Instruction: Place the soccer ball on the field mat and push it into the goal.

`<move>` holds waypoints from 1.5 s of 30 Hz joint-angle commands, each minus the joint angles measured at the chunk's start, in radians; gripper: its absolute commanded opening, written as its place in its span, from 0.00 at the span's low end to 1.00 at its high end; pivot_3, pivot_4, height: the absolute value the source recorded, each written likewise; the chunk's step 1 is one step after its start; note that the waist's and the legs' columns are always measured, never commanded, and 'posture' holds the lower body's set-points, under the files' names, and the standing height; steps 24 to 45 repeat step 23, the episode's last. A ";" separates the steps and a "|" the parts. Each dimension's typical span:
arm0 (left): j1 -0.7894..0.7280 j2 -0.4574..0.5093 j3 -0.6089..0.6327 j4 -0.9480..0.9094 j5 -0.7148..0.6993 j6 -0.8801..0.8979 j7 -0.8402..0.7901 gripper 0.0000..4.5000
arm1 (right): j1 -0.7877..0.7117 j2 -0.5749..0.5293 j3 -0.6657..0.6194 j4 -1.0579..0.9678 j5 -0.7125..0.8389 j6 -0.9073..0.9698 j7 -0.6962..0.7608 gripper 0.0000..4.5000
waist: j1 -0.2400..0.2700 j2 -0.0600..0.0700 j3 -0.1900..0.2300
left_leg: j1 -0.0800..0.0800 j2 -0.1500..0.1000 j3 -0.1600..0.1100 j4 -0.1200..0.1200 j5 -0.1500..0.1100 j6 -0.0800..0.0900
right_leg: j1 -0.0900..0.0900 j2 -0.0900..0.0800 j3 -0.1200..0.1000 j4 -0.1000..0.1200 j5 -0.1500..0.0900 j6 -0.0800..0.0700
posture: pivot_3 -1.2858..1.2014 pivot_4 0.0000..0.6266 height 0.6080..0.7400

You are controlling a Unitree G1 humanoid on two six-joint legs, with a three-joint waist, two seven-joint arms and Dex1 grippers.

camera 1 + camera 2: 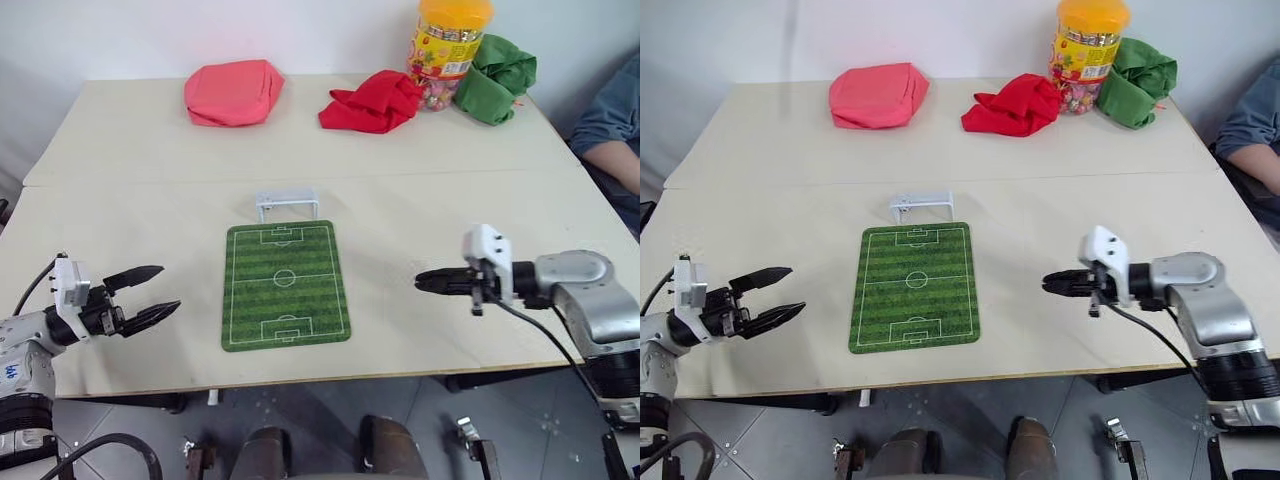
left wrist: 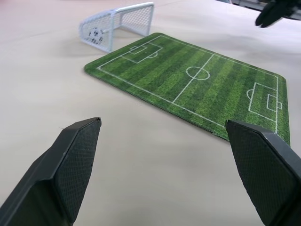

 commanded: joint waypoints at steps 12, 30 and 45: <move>0.055 0.135 0.161 0.111 -0.010 0.016 0.010 1.00 | -0.178 -0.050 -0.154 0.518 -0.007 -0.355 0.068 0.99 | 0.005 0.000 0.000 | -0.001 0.000 0.000 0.000 0.000 0.000 | 0.000 0.000 0.000 0.000 0.000 0.000 | 0.52 0.24 1.00; -0.019 0.158 0.191 0.223 -0.003 -0.049 0.023 1.00 | -0.176 -0.032 -0.158 0.521 -0.029 -0.379 0.013 0.99 | 0.003 0.000 0.001 | 0.000 0.000 0.000 0.000 0.000 0.000 | 0.000 0.000 0.000 0.000 0.000 0.000 | 0.52 0.24 1.00; -0.019 0.158 0.191 0.223 -0.003 -0.049 0.023 1.00 | -0.176 -0.032 -0.158 0.521 -0.029 -0.379 0.013 0.99 | 0.003 0.000 0.001 | 0.000 0.000 0.000 0.000 0.000 0.000 | 0.000 0.000 0.000 0.000 0.000 0.000 | 0.52 0.24 1.00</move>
